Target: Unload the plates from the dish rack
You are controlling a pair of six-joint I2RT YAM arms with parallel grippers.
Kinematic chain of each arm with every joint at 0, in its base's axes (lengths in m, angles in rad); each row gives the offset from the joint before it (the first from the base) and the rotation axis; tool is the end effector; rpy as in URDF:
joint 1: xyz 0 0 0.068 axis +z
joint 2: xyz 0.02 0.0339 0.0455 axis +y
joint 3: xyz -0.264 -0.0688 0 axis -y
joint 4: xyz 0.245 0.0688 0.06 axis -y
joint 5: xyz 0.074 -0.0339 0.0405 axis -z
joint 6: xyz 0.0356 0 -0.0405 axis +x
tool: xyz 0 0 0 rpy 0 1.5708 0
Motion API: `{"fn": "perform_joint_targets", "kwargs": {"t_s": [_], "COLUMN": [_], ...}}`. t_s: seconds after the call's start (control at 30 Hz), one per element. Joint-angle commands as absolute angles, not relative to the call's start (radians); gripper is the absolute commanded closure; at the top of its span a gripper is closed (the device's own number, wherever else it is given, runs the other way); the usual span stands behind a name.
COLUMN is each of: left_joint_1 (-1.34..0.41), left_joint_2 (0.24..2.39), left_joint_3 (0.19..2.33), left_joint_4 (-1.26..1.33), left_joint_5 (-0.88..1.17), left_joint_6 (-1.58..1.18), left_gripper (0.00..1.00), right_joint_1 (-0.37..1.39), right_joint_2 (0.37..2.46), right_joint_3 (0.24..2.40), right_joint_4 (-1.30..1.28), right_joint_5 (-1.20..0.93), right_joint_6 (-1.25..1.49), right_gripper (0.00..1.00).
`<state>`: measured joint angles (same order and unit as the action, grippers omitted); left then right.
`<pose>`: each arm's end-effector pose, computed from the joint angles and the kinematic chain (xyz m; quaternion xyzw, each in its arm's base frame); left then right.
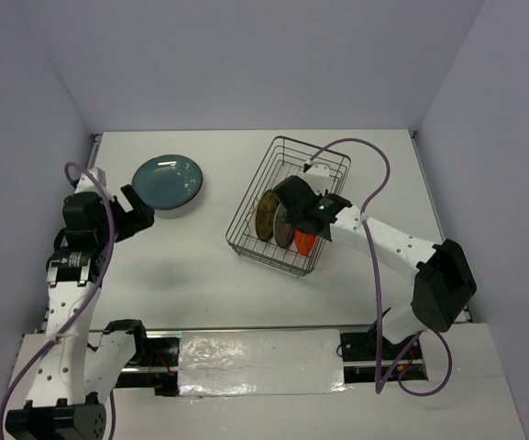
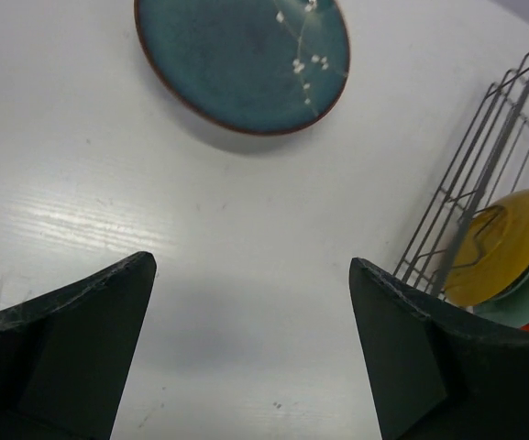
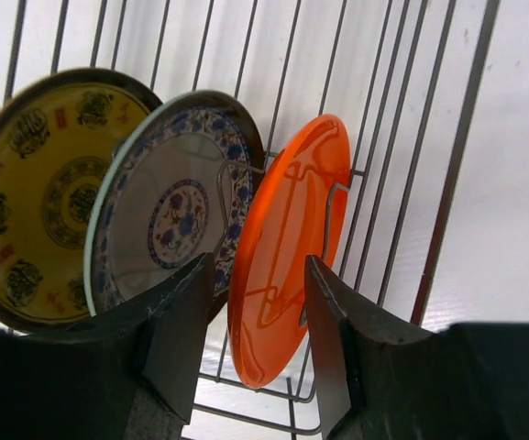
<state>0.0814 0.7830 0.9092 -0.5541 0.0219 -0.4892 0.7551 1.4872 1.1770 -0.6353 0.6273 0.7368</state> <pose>0.1676 0.0129 0.3446 -0.2310 0.8087 -0.1185 0.5277 0.2399 0.1971 0.2756 0.0866 0.9059 -0.0171 0.4141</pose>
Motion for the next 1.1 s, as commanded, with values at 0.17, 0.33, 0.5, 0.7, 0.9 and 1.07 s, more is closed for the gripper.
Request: {"fn": "perform_joint_targets", "kwargs": {"t_s": [0.17, 0.33, 0.5, 0.7, 0.9, 1.07], "left_joint_1": [0.072, 0.064, 0.052, 0.051, 0.051, 0.051], "left_joint_2": [0.831, 0.807, 0.808, 0.808, 0.844, 0.888], "left_joint_3": [0.881, 0.871, 0.871, 0.873, 0.940, 1.087], "left_joint_4": [-0.534, -0.529, -0.534, -0.532, -0.557, -0.589], "left_joint_5": [0.025, 0.025, 0.020, 0.012, 0.040, 0.216], "left_joint_6": [-0.420, -0.422, -0.422, -0.428, -0.460, -0.552], "left_gripper": [0.01, 0.01, 0.00, 0.00, 0.00, 0.00], "right_joint_1": [0.736, 0.736, 0.736, 0.758, 0.793, 0.876], "right_joint_2": [1.465, 1.451, 1.437, 1.396, 1.298, 1.200], "right_joint_3": [1.112, 1.112, 1.147, 1.239, 1.354, 1.430], "right_joint_4": [-0.496, -0.486, -0.514, -0.598, -0.681, -0.566], "right_joint_5": [0.563, 0.561, 0.580, 0.614, 0.637, 0.524], "right_joint_6": [0.756, 0.779, 0.781, 0.755, 0.732, 0.460], "right_gripper": [0.69, 0.82, 1.00, 1.00, 1.00, 1.00]}}
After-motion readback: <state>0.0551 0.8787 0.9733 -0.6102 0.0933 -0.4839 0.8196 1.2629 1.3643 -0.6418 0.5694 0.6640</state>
